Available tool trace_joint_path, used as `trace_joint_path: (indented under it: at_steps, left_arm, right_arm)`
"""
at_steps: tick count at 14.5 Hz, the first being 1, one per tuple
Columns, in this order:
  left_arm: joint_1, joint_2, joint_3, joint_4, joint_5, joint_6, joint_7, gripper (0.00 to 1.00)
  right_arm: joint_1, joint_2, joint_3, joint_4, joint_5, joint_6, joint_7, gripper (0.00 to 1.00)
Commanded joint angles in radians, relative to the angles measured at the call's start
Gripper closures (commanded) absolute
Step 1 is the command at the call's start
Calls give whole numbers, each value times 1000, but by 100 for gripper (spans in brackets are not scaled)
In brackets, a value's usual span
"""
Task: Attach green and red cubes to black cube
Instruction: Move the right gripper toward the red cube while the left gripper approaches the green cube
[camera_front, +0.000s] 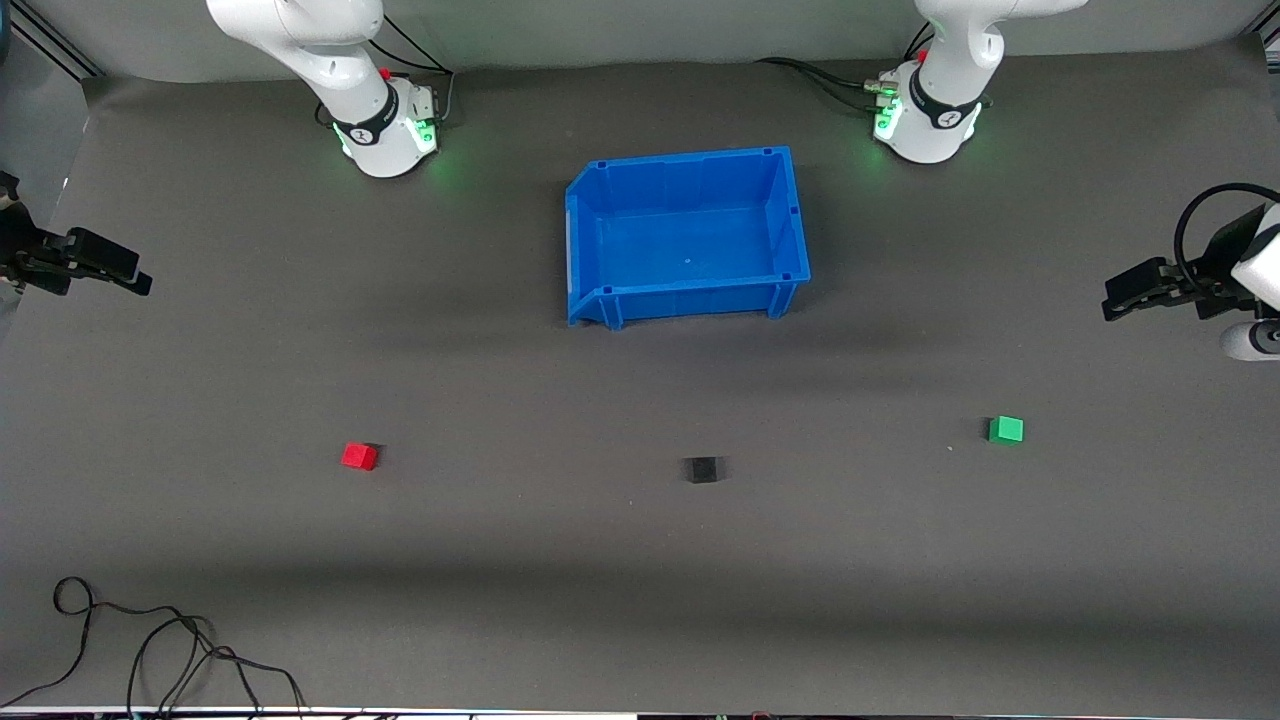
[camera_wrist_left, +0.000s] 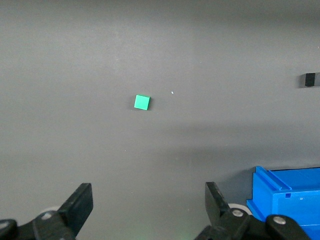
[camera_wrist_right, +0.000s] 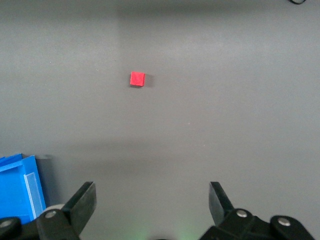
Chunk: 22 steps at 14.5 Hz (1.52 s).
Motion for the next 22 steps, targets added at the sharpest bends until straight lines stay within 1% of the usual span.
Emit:
trace_joint_path:
  at_steps: [1,5,8,11,14,15,17,19,20,22]
  left_arm:
    - [32,1,5,8,-11,-15,1,0]
    - [66,4,6,8,-10,-17,7,0]
    - [84,23,6,-18,-4,26,11,0]
    - [86,38,8,-58,-2,71,-5,0]
    - [84,40,8,-89,7,81,-5,0]
    - [83,44,8,-105,9,107,-15,0]
    - [84,49,8,-145,12,156,-119,0]
    - [86,72,9,-149,13,157,-173,0]
    - [86,83,9,-150,15,154,-237,0]
    - [86,116,8,-152,35,157,-444,0]
  right_arm:
    - [-10,1,14,11,-11,-10,22,0]
    - [-10,1,14,12,-11,-10,22,0]
    - [-10,1,14,11,-11,-4,17,0]
    - [-10,3,30,6,-24,5,8,0]
    - [-10,9,32,-26,-26,22,7,0]
    - [-10,11,32,-38,-26,34,5,0]
    - [-15,21,32,-55,-27,56,2,0]
    - [-13,61,32,-84,-35,104,0,0]
    - [-13,81,32,-104,-35,149,-1,0]
    - [-13,144,35,-103,-31,181,-1,0]
